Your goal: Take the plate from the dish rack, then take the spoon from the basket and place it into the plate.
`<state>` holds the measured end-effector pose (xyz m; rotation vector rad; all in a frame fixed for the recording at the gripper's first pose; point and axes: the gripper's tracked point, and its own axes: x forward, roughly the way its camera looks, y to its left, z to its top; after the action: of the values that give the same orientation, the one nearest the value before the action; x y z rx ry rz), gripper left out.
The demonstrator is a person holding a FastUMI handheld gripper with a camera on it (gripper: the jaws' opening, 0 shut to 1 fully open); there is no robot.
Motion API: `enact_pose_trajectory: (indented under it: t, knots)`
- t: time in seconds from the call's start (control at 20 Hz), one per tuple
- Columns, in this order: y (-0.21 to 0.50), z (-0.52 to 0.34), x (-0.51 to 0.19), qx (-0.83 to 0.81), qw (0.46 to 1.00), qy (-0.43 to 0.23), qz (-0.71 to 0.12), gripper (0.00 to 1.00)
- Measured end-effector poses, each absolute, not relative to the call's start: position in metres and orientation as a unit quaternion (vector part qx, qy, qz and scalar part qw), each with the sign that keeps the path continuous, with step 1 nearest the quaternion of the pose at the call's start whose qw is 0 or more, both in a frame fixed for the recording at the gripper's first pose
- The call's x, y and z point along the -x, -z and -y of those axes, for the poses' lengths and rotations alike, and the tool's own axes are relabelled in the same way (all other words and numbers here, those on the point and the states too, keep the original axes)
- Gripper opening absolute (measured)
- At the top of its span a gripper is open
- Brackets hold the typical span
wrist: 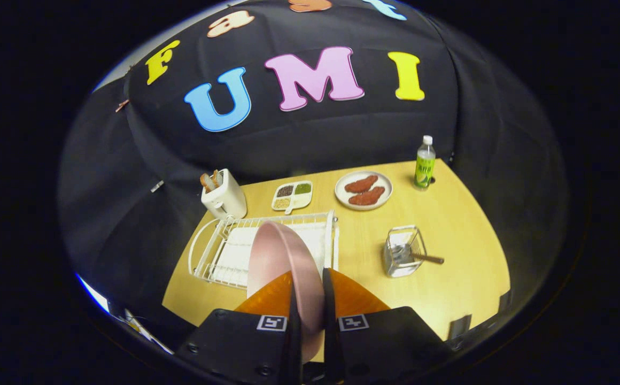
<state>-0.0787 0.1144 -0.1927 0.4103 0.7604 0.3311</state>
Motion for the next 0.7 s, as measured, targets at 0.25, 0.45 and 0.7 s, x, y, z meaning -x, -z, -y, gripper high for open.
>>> enact_pose_trajectory:
  t: [0.25, 0.45, 0.7]
  knots:
    - [0.247, -0.13, 0.119, -0.255, 0.859, -0.168, -0.41, 0.2]
    - [0.299, -0.142, 0.133, -0.302, 0.832, -0.172, -0.432, 0.2]
    - [0.363, -0.156, 0.139, -0.31, 0.814, -0.18, -0.456, 0.2]
